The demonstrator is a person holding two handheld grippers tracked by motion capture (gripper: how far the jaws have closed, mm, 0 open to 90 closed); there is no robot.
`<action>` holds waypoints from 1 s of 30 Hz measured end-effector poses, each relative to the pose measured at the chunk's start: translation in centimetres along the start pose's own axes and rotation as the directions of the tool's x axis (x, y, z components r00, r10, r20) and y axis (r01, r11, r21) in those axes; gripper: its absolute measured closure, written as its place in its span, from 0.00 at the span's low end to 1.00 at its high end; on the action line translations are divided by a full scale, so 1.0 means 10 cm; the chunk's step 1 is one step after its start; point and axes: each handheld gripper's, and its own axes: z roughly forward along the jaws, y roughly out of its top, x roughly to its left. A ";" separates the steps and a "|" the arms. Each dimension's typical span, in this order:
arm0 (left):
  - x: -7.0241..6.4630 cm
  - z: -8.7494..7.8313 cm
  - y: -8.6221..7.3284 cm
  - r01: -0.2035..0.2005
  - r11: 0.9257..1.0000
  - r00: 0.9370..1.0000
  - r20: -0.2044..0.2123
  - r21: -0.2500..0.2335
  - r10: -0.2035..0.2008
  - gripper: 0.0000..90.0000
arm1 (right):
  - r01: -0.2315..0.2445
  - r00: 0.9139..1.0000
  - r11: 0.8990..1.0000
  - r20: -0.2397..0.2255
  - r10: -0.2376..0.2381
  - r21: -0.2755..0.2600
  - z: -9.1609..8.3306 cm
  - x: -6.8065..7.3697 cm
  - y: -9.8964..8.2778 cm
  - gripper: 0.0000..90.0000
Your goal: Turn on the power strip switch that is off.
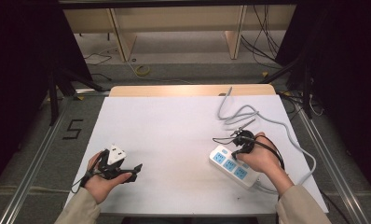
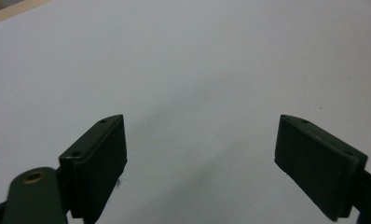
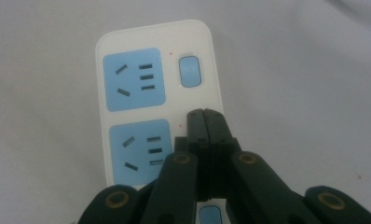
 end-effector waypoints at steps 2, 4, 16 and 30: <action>0.00 0.00 0.00 0.001 1.000 1.000 0.000 0.000 -0.001 0.18 | -0.002 1.000 1.000 0.002 0.002 0.006 0.00 0.01 0.01 1.00; 0.00 0.00 0.00 0.001 1.000 1.000 0.001 0.000 -0.001 0.18 | 0.001 1.000 1.000 0.002 -0.001 0.010 0.00 0.01 0.01 1.00; -0.01 0.00 0.00 0.000 1.000 1.000 0.004 0.004 0.000 0.18 | 0.014 1.000 0.999 0.026 -0.015 0.028 0.01 0.04 0.04 1.00; -0.01 0.01 0.00 0.002 1.000 1.000 0.005 0.002 -0.002 0.18 | 0.007 1.000 0.999 0.023 -0.008 0.039 0.01 0.03 0.05 1.00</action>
